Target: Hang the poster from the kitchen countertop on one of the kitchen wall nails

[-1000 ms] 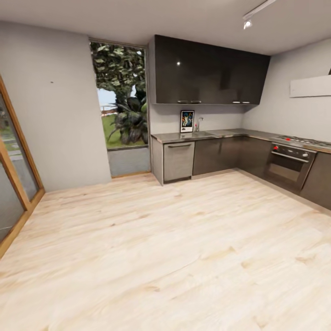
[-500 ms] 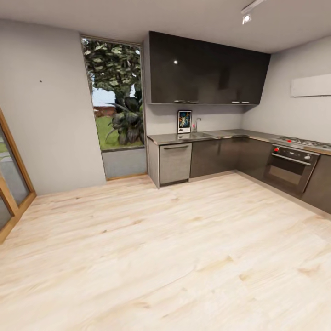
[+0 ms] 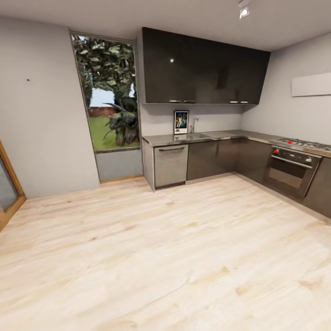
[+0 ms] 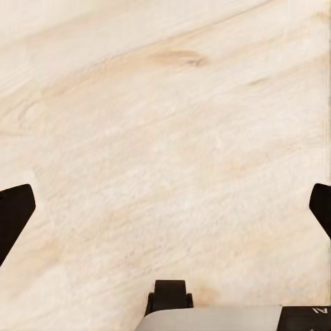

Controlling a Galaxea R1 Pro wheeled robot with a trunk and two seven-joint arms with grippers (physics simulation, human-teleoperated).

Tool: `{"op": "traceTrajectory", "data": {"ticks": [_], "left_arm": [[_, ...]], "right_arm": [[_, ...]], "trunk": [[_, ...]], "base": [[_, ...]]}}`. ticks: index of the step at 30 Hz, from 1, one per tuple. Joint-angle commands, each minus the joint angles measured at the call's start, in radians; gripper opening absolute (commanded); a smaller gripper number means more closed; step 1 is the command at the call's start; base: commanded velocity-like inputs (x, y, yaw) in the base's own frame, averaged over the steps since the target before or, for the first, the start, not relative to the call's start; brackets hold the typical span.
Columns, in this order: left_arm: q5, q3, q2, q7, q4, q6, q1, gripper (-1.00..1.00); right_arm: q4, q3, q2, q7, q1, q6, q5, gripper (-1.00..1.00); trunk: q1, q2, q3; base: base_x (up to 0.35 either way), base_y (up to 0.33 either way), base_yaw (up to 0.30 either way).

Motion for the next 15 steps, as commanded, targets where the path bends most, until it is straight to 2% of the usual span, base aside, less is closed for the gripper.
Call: {"op": "traceTrajectory", "data": {"ticks": [1,15], "left_arm": [[0.000,0.001,0.000,0.000,-0.001,-0.001,0.000,1.00],[0.000,0.001,0.000,0.000,-0.001,-0.001,0.000,1.00]], "right_arm": [[0.001,0.000,0.000,0.000,-0.001,-0.003,0.001,1.00],[0.000,0.000,-0.001,0.000,-0.001,-0.003,0.001,1.00]], "trunk": [[0.000,0.000,-0.001],[0.000,0.000,-0.001]], "base": [[0.277,-0.217,0.000],[0.277,-0.217,0.000]]}}
